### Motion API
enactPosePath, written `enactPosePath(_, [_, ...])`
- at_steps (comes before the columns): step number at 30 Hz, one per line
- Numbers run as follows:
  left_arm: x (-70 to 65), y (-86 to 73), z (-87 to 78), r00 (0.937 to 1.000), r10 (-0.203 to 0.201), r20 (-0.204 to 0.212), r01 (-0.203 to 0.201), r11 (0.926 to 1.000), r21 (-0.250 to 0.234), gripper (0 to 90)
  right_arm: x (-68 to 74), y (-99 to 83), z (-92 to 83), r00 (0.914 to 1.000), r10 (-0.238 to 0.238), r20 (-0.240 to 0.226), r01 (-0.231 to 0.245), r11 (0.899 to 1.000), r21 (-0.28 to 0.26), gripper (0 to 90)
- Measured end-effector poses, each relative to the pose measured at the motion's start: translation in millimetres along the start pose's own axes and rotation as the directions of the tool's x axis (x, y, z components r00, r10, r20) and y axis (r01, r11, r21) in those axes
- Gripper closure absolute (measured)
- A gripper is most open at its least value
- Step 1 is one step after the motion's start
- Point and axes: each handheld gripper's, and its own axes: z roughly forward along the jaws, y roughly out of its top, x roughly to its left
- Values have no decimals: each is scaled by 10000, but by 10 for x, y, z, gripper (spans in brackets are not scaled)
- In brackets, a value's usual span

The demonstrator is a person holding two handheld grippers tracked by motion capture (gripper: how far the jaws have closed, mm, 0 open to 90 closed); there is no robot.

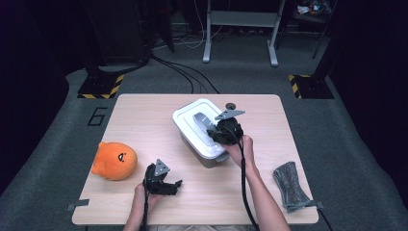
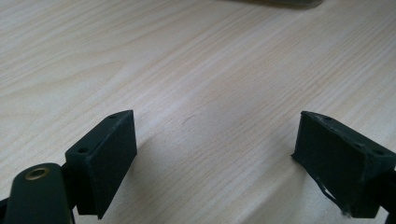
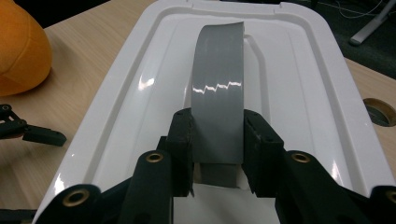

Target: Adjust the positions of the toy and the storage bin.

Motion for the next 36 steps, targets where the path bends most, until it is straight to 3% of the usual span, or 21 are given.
enactPosePath(7, [0, -1, 1, 10000, -28, -13, 28, 10000, -10, 125, 55, -52, -65, 10000, -26, -49, 26, 10000, -17, 667])
enactPosePath(20, [-1, -1, 0, 10000, -34, -7, 34, 10000, -3, 125, 197, -130, -181, 9992, 395, -115, -394, 9992, 94, 669])
enactPosePath(30, [2, 1, -5, 10000, 24, 13, -24, 10000, 63, 125, 276, -176, -248, 9993, 343, -133, -341, 9993, 141, 663])
enactPosePath(31, [0, 0, -4, 10000, -8, 17, 8, 10000, 56, 125, 271, -173, -245, 9997, 218, -131, -217, 9997, 105, 657])
enactPosePath(33, [1, 0, -4, 10000, 13, -3, -13, 10000, 49, 125, 274, -168, -244, 9995, 297, -94, -296, 9995, 67, 528])
enactPosePath(36, [-2, -1, -1, 10000, -21, -10, 21, 10000, 12, 125, 261, -137, -245, 9997, 237, -29, -237, 9997, 14, 493])
